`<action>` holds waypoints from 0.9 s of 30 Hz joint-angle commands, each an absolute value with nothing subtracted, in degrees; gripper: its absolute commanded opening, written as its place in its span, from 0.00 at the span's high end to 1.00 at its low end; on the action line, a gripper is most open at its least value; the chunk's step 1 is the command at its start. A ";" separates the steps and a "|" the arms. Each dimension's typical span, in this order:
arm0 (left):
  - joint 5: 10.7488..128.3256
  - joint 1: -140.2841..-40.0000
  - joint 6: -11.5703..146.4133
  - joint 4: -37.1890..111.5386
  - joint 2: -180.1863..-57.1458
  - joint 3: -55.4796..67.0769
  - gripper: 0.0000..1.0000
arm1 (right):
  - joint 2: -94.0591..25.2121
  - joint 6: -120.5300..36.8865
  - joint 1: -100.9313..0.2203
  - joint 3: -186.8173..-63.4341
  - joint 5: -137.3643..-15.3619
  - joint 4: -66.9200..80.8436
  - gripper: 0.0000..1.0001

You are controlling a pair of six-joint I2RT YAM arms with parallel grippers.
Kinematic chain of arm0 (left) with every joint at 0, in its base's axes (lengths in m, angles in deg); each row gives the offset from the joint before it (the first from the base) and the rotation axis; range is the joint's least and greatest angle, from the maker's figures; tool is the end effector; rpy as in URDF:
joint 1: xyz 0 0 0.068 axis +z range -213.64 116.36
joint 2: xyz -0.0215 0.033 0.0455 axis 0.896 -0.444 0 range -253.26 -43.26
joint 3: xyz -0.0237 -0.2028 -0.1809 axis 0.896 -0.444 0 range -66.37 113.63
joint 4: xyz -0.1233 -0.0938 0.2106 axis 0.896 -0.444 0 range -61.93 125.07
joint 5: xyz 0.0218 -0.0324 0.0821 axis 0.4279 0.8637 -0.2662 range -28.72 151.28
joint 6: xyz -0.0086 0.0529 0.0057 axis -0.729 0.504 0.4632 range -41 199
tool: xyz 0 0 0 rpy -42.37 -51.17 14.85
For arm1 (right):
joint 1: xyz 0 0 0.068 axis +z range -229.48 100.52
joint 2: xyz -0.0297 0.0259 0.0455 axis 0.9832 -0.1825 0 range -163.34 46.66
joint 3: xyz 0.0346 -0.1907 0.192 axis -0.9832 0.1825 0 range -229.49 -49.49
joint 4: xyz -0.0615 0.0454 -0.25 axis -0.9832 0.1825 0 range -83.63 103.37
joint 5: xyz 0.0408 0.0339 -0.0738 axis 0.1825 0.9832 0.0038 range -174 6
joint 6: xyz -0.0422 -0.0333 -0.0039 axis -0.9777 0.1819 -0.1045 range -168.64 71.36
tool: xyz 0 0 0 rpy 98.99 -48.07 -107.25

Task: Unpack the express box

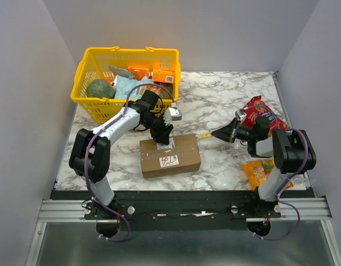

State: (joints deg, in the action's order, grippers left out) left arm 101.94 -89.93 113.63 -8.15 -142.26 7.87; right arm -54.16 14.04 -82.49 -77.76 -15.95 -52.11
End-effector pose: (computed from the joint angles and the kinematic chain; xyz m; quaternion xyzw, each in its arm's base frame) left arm 0.3006 -0.1744 0.2325 0.5238 0.7597 -0.3271 0.2033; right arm 0.2863 0.0180 0.1359 0.0651 0.7357 0.6364 0.2227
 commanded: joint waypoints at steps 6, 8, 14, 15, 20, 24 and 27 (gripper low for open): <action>98.10 -90.36 114.69 -9.49 -144.16 6.93 0.48 | -54.24 12.18 -81.33 -79.37 -14.48 -50.05 1.00; 98.10 -90.36 114.77 -9.40 -144.25 6.76 0.49 | -55.03 13.67 -81.15 -79.46 -14.05 -51.81 1.00; 97.93 -90.36 114.51 -8.87 -144.33 6.58 0.49 | -54.94 14.12 -80.80 -79.73 -12.73 -51.91 1.00; 97.75 -90.36 114.51 -8.87 -144.42 6.58 0.49 | -54.94 13.68 -80.71 -79.81 -12.64 -51.21 0.99; 96.79 -90.36 113.37 -8.00 -144.77 6.40 0.49 | -54.77 12.19 -80.45 -80.52 -11.58 -46.82 1.00; 95.99 -90.36 112.75 -7.38 -145.30 6.49 0.49 | -53.54 8.94 -80.45 -81.57 -11.41 -39.18 1.00; 95.64 -90.36 112.40 -6.94 -145.48 6.40 0.50 | -52.05 6.39 -80.45 -81.92 -11.84 -33.11 1.00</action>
